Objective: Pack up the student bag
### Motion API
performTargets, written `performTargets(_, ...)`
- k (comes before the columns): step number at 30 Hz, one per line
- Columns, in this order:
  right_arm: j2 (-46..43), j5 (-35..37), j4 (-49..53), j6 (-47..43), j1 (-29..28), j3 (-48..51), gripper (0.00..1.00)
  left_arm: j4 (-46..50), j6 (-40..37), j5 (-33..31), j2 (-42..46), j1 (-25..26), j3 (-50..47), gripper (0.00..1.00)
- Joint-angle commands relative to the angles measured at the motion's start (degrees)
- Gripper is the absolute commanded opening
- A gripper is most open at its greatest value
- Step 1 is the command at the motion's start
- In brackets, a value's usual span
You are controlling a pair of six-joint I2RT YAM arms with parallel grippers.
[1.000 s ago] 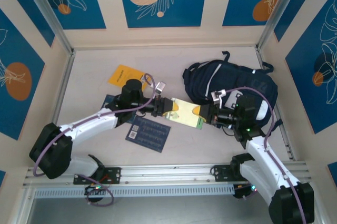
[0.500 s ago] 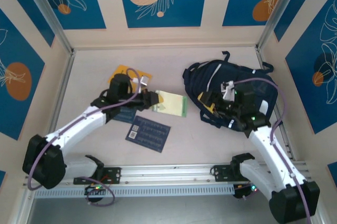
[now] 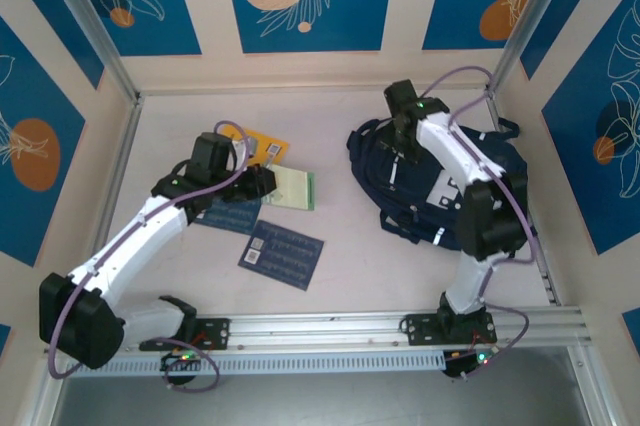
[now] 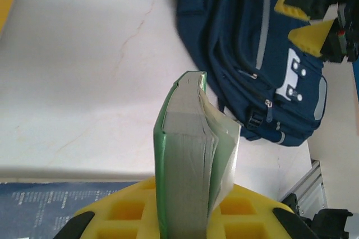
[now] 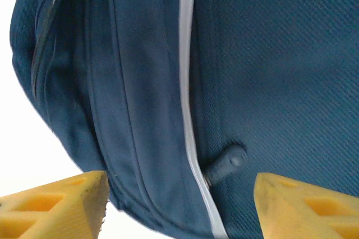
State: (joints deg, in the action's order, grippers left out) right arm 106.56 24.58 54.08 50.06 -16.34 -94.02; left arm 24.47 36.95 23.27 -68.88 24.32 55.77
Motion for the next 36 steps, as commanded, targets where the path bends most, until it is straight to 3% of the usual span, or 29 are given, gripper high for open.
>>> performTargets(1, 8.2, 5.3, 11.0, 1.2, -0.2, -9.4, 0.79, -3.9, 2.1, 4.8, -0.8, -1.7, -1.7, 0.00)
performTargets(6, 17.3, 3.3, 14.4, 0.4, -0.4, -18.1, 0.86, -5.2, 3.5, 8.0, -2.0, -3.3, -1.7, 0.00)
performTargets(11, 18.5, 0.8, 10.1, -1.0, -0.7, -16.0, 0.75, -5.7, 3.8, 8.3, -2.0, -3.5, -2.1, 0.00)
performTargets(14, 18.7, 0.5, 8.8, -1.5, -0.6, -14.3, 0.59, -6.4, 4.2, 8.7, -2.1, -3.5, -2.4, 0.00)
performTargets(19, 14.9, 0.1, 5.4, -3.5, -0.2, -9.2, 0.05, -6.6, 4.4, 8.5, -2.3, -3.6, -2.8, 0.00)
performTargets(20, 13.5, -0.1, 4.3, -4.3, -0.2, -7.8, 0.00, -6.7, 4.4, 8.6, -2.3, -3.5, -2.8, 0.00)
performTargets(24, 5.2, 0.6, -0.2, -9.5, -0.7, -1.3, 0.00, -6.5, 4.2, 8.4, -2.5, -3.5, -2.7, 0.00)
performTargets(29, -8.2, -5.3, -5.9, -18.2, -1.2, 9.6, 0.00, -6.2, 3.7, 8.7, -3.0, -3.6, -2.4, 0.00)
performTargets(32, -18.6, -12.3, -10.6, -24.6, -1.1, 17.9, 0.00, -6.0, 3.2, 9.4, -3.4, -3.2, -1.6, 0.00)
performTargets(36, -32.9, -26.8, -17.4, -28.6, 2.3, 28.5, 0.00, -3.5, 0.5, 8.7, -3.9, -1.0, 1.8, 0.00)
